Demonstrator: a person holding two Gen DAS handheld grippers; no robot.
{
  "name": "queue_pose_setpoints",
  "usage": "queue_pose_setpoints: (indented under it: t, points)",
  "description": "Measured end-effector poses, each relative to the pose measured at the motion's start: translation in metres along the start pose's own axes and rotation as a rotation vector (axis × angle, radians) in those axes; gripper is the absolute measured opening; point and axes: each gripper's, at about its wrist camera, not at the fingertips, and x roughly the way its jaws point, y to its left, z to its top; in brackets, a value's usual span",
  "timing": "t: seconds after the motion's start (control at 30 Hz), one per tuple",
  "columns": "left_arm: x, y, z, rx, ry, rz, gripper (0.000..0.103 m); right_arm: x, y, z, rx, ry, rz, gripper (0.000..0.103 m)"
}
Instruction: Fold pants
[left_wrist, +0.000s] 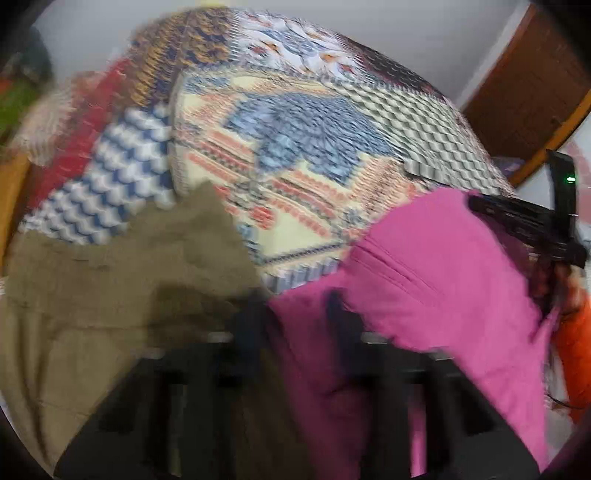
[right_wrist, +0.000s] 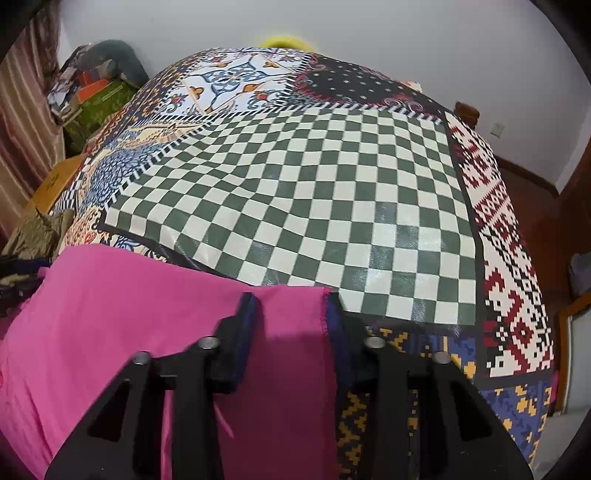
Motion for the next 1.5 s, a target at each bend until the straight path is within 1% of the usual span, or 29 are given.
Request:
queue_pose_setpoints:
  t: [0.13, 0.17, 0.2, 0.3, 0.5, 0.7, 0.77, 0.87, 1.2, 1.33, 1.5]
  points:
    - [0.001, -0.006, 0.0, 0.018, -0.011, 0.033, 0.027, -0.001, 0.005, -0.002, -0.02, -0.008, -0.01, 0.007]
    - [0.001, -0.007, 0.0, 0.018, -0.015, 0.034, 0.023, -0.002, 0.006, -0.003, -0.023, -0.013, -0.013, 0.007]
    - [0.0, -0.007, 0.0, 0.021, -0.02, 0.037, 0.018, -0.003, 0.007, -0.004, -0.022, -0.019, -0.015, 0.006]
    - [-0.004, -0.01, 0.001, 0.041, -0.044, 0.058, 0.011, -0.01, 0.004, -0.005, -0.005, -0.051, -0.02, 0.005]
    - [-0.027, -0.021, 0.006, 0.09, -0.129, 0.126, 0.009, -0.038, -0.005, 0.001, 0.031, -0.128, -0.031, 0.004]
    - [-0.071, -0.031, 0.02, 0.09, -0.244, 0.144, 0.009, -0.077, -0.005, 0.015, 0.037, -0.221, -0.044, 0.004]
    - [-0.082, -0.035, 0.025, 0.094, -0.259, 0.146, 0.009, -0.088, -0.003, 0.019, 0.037, -0.248, -0.055, 0.004]
    - [-0.091, -0.039, 0.029, 0.095, -0.26, 0.137, 0.009, -0.104, -0.004, 0.021, 0.057, -0.269, -0.037, 0.004]
    - [-0.14, -0.064, 0.002, 0.124, -0.3, 0.121, 0.009, -0.158, 0.01, 0.003, 0.077, -0.326, 0.0, 0.004]
    - [-0.16, -0.071, -0.011, 0.114, -0.306, 0.09, 0.008, -0.18, 0.016, -0.007, 0.098, -0.339, 0.017, 0.004]
    - [-0.18, -0.081, -0.03, 0.117, -0.312, 0.087, 0.007, -0.204, 0.026, -0.021, 0.098, -0.36, 0.019, 0.004]
